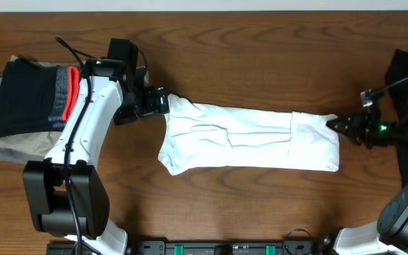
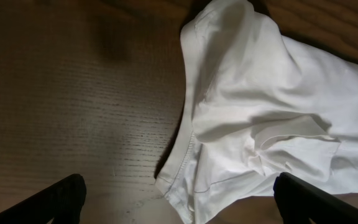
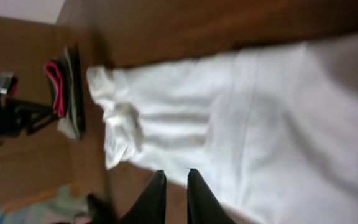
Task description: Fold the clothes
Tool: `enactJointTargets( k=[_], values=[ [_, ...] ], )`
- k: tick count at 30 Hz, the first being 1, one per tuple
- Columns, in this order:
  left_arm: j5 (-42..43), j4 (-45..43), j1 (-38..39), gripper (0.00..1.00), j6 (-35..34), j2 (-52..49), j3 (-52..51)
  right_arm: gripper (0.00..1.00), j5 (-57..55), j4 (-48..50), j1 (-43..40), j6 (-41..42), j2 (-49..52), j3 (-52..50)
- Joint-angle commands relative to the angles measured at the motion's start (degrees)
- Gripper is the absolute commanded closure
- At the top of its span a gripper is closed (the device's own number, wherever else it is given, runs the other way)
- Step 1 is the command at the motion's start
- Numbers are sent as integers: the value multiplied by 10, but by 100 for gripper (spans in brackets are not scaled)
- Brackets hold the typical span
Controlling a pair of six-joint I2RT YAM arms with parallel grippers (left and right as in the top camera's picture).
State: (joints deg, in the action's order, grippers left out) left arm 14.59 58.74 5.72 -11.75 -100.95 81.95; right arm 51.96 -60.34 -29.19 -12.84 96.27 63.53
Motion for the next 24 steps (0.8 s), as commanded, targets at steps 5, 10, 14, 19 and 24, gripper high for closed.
enactJointTargets(
  k=[5, 10, 14, 19, 24],
  values=[
    [-7, 3, -2, 2, 3, 6, -6, 90, -6, 20, -5, -48, 13, -86],
    [-7, 3, -2, 2, 3, 6, -6, 88, -21, 141, -5, -1, 26, -158],
    [-7, 3, -2, 2, 3, 6, -6, 87, -54, 205, -5, 26, 50, -188],
    [-7, 3, -2, 2, 3, 6, -6, 89, -88, 235, -6, 62, 106, -191],
    [-7, 3, -2, 2, 3, 6, -6, 90, -80, 243, -7, 69, 123, -186]
  ],
)
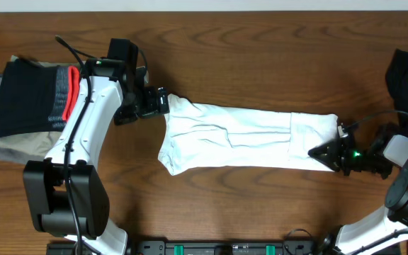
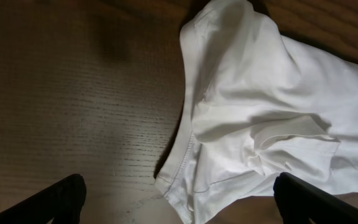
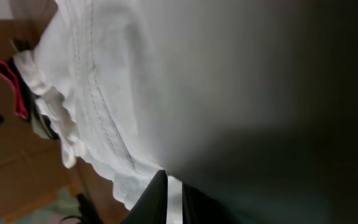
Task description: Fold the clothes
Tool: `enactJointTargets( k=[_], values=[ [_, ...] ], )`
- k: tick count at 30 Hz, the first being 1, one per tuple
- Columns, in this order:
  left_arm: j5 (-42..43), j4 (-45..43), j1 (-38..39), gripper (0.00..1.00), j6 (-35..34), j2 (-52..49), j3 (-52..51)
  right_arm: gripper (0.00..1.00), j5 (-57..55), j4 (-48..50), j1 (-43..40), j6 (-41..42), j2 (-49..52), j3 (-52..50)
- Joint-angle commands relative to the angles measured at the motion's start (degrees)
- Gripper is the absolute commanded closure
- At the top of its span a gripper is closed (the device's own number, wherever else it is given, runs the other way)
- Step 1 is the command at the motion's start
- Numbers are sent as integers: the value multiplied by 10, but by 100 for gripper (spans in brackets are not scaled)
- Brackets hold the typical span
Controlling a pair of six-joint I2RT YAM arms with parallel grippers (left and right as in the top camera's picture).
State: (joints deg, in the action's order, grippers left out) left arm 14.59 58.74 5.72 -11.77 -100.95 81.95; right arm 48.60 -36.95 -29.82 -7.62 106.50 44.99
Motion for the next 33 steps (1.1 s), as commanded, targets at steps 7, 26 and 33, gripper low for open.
enactJointTargets(
  k=[7, 26, 33],
  values=[
    [-7, 3, -2, 2, 3, 6, -6, 89, -57, -107, -2, 2, -59, 77],
    [-7, 3, -2, 2, 3, 6, -6, 1, -252, -125, -23, 49, -139, 125],
    [-7, 1, -2, 2, 3, 6, -6, 5, -243, -101, -23, 41, -59, 124]
  ],
)
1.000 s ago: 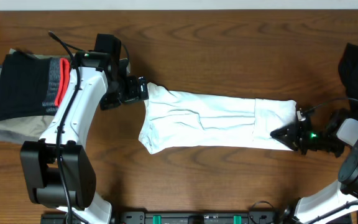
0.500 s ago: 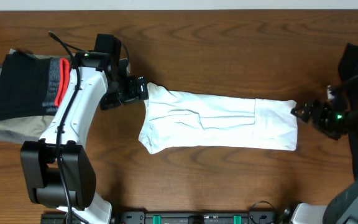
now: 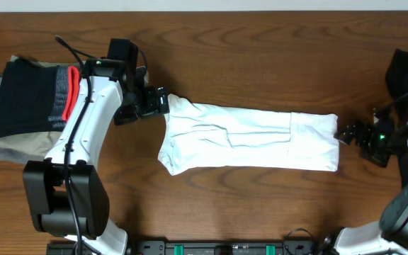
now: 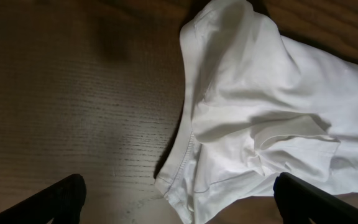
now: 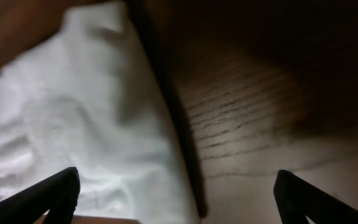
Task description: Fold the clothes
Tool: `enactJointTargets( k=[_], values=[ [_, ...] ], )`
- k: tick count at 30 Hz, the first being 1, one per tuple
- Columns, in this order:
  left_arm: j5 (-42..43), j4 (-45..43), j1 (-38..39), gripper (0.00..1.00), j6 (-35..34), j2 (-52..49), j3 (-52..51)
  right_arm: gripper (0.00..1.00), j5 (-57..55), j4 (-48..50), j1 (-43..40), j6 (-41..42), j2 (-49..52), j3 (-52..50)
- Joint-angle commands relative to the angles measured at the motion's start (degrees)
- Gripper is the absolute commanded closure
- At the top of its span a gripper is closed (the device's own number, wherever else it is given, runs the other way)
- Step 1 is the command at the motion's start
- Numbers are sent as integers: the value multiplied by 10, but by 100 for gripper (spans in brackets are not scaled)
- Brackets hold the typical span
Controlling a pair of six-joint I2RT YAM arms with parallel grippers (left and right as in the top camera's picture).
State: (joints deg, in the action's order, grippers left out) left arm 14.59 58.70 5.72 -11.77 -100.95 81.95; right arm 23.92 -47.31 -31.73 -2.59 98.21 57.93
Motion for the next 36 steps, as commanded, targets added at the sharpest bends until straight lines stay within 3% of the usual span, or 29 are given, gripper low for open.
enactJointTargets(
  k=[1, 8, 10, 13, 18, 21, 28, 36],
  values=[
    [-7, 2, -2, 2, 3, 6, -6, 6, 8, 4, -3, -12, 37, -5],
    [-7, 4, -2, 2, 3, 6, -6, 25, 50, 10, -3, -35, 100, -5],
    [-7, 4, -2, 2, 3, 6, -6, 36, 50, 10, -3, -35, 110, -5],
    [-7, 4, -2, 2, 3, 6, -6, 60, 50, 10, -3, -35, 114, -5],
    [-7, 4, -2, 2, 3, 6, -6, 80, 50, 11, 0, -30, 114, -5],
    [-7, 4, -2, 2, 3, 6, -6, 99, 51, 16, 0, -30, 114, -5],
    [-7, 4, -2, 2, 3, 6, -6, 99, 50, 9, -3, -23, 109, 20],
    [-7, 4, -2, 2, 3, 6, -6, 99, 0, -63, -6, -17, 63, 98]
  ],
)
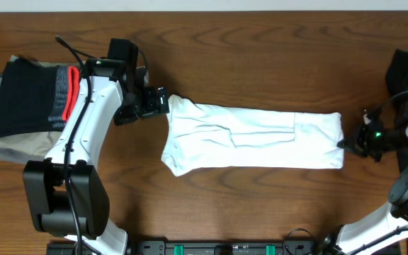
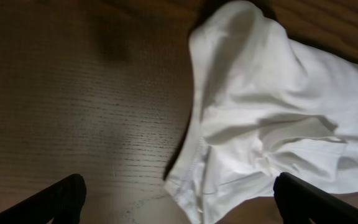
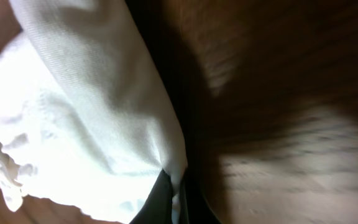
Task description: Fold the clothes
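Observation:
A white garment [image 1: 250, 139], folded into a long strip, lies across the middle of the wooden table [image 1: 261, 57]. My left gripper [image 1: 159, 102] sits at its far left corner, open, with its fingers [image 2: 61, 198] wide apart and the cloth's left end [image 2: 260, 124] beyond and between them, untouched. My right gripper [image 1: 345, 144] is at the strip's right edge. In the right wrist view the right gripper [image 3: 179, 194] is shut on a fold of the white cloth [image 3: 92, 124] at that edge.
A stack of folded clothes [image 1: 20, 99] in black, red, grey and khaki lies at the table's left end, beside my left arm. A dark garment [image 1: 406, 69] lies at the far right corner, behind my right arm.
My right gripper was open just off the garment's right end; now it is shut on that edge. The whole garment lies slightly further right. The left arm has not moved.
My right gripper first hovered nearly shut by the garment's far right corner. Then it was shut at the near right corner. Then it stood open beyond the right edge, and now grips that edge. The left gripper stayed open at the left end throughout.

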Tool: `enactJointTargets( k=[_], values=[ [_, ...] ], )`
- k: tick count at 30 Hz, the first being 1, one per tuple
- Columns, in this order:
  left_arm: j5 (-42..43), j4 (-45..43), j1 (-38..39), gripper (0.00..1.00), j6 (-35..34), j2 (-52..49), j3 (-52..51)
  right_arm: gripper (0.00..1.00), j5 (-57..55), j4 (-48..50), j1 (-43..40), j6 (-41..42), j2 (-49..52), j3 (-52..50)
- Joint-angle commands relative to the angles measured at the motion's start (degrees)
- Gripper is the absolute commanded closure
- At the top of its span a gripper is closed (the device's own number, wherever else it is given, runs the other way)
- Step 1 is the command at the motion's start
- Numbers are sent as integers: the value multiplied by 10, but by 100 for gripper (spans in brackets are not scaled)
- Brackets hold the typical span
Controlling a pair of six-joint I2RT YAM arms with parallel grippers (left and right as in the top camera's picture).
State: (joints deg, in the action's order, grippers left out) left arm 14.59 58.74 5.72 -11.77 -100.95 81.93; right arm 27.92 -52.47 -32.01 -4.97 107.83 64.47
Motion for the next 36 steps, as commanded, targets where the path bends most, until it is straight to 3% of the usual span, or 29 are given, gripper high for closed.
enactJointTargets(
  k=[1, 11, 21, 36],
  values=[
    [-7, 3, -2, 2, 3, 6, -6, 99, -52, -21, -2, 7, -40, 40],
    [-7, 3, -2, 2, 3, 6, -6, 99, -130, -91, 30, 17, -127, 75],
    [-7, 8, -2, 2, 3, 6, -6, 99, -220, -103, 156, 47, -137, 75],
    [-7, 8, -2, 2, 3, 6, -6, 99, -208, -99, 264, 78, -133, 74]
  ],
)
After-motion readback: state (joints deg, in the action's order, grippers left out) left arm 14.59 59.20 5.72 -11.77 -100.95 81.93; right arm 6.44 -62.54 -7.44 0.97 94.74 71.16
